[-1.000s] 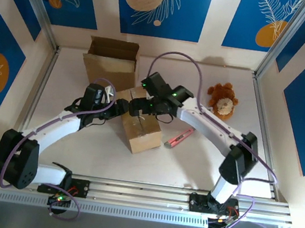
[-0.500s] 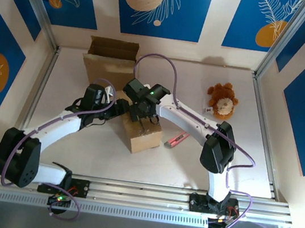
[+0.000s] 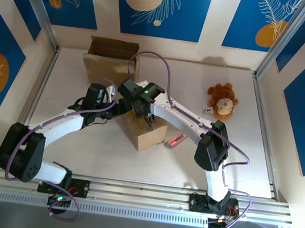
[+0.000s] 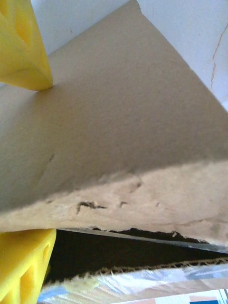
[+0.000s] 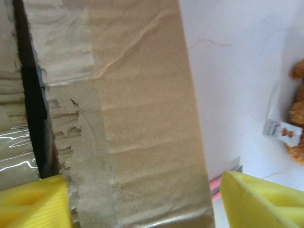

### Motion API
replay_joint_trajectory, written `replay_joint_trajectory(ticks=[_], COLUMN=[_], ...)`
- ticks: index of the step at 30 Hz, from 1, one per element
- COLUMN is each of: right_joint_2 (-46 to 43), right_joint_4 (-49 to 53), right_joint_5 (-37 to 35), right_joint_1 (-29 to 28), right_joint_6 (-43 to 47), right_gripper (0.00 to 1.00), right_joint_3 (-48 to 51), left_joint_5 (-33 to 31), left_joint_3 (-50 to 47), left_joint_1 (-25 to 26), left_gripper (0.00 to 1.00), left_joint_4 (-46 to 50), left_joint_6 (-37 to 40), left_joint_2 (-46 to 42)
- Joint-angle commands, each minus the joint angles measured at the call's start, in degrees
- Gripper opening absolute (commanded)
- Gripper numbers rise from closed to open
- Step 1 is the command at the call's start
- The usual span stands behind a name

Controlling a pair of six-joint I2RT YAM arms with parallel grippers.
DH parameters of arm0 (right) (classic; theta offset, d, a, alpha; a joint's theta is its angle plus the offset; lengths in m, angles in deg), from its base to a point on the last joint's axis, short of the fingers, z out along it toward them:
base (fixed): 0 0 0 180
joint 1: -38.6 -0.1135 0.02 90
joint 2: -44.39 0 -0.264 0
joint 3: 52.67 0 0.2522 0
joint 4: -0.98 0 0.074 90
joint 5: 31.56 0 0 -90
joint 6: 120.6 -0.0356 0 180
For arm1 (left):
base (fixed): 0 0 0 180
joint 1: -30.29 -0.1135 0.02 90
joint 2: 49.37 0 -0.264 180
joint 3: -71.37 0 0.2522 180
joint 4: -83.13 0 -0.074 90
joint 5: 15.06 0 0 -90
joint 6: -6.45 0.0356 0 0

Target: Unpack the express box

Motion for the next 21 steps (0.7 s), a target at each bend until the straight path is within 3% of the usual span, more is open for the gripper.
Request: replay_joint_trajectory(ticks=[1,6,12,19,21], right_joint_2=[-0.78,-2.44,-3.73,-6.39,-7.35], right_joint_4=[2.86,3.29,2.45,-1.83,-2.93], right_joint_5=[-10.32,-12.68,-9.24,5.29,9.6], right_joint_1=[0.89,1.73,4.63,7.69,9.1], right_joint_6=[0.41,2.63,3.72,3.46,3.03], right_gripper=[0.72,0.69,0.62,0.51,0.44], right_joint_3=[-4.11,-6.05,-4.77,1.04,2.97], left_joint_5=[1.49,1.41,1.23,2.72,3.08], left_joint_3=[-1.07,-2.04,-2.25,0.38,2.51], left_joint_1=[0.1,0.07,0.1,0.08,0.12], left_gripper=[0.74,0.75,0.75,0.78,0.79], left_joint_4=[7.04,7.95,8.32,8.84,10.15], left_joint_6=[3.32,4.62,4.82,4.58,5.06], left_joint_2=[2.35,2.8,2.12,1.38,0.51])
